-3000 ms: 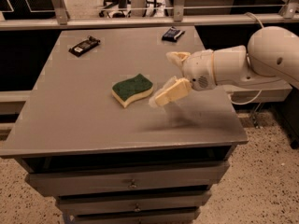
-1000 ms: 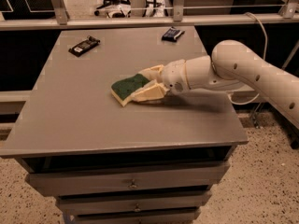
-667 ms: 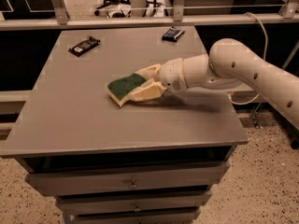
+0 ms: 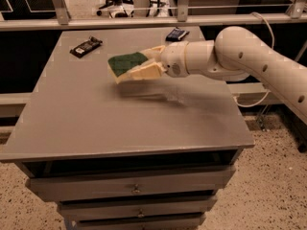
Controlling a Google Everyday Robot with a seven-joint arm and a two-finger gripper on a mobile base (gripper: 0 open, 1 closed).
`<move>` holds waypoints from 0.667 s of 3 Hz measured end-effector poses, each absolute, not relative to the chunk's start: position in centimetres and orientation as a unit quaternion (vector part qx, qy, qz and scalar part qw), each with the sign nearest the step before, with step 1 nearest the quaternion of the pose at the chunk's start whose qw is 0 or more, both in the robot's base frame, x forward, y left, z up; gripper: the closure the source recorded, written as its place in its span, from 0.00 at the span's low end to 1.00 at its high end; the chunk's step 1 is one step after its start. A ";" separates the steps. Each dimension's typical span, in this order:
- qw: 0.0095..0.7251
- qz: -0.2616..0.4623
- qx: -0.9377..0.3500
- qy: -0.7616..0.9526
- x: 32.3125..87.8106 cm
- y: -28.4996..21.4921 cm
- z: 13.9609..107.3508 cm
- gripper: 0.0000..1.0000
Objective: Move sponge near rxbar chocolate
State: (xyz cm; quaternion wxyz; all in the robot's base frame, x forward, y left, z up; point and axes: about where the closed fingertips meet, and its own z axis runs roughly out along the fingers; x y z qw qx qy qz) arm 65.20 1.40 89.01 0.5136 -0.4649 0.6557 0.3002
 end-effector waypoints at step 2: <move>0.532 0.224 -0.423 0.699 69.4 -0.8 90.2 1.00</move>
Offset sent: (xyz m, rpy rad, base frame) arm 0.0299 -0.0127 0.0105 -0.0547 -0.0246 -0.1290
